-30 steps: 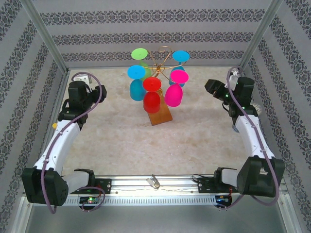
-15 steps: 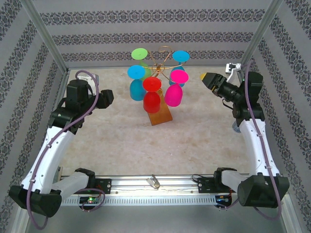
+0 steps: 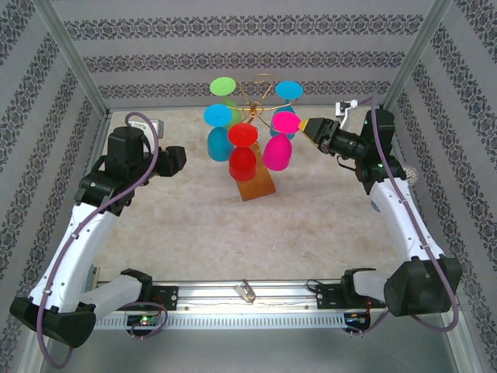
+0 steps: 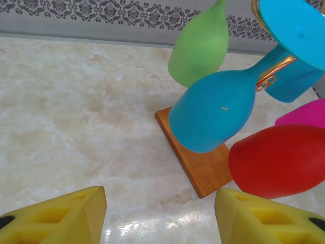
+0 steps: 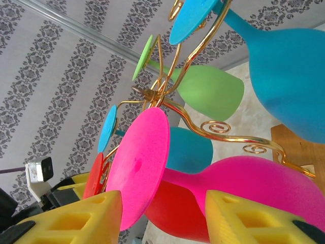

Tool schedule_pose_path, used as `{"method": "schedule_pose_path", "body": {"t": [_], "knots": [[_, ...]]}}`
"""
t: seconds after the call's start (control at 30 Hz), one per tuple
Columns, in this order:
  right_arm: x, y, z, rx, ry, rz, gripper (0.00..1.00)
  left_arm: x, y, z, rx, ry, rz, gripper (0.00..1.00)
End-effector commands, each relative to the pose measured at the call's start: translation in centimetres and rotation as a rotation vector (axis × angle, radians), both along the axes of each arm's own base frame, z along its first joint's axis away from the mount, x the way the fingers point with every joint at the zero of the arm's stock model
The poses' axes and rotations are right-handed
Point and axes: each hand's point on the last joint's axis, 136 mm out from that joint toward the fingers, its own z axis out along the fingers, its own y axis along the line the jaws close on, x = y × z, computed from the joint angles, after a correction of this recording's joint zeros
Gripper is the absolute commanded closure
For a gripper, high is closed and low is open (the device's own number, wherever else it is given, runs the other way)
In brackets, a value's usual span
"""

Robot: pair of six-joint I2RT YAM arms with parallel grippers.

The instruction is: Take the wine glass off the wine glass rack

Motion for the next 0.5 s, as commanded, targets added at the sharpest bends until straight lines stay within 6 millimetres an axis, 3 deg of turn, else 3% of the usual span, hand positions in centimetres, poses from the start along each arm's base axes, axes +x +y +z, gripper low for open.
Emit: {"method": "schedule_pose_path", "body": {"t": [0.0,0.47], "knots": [[0.2,0.7,2.3,0.022,-0.062,0.021,0.53,-0.6,-0.7,0.1,0.002,0.007,-0.041,0.41],[1.2,1.4,1.9,0.032,-0.038,0.029,0.61,-0.5,-0.6,0.1,0.003,-0.013,-0.034,0.41]]}}
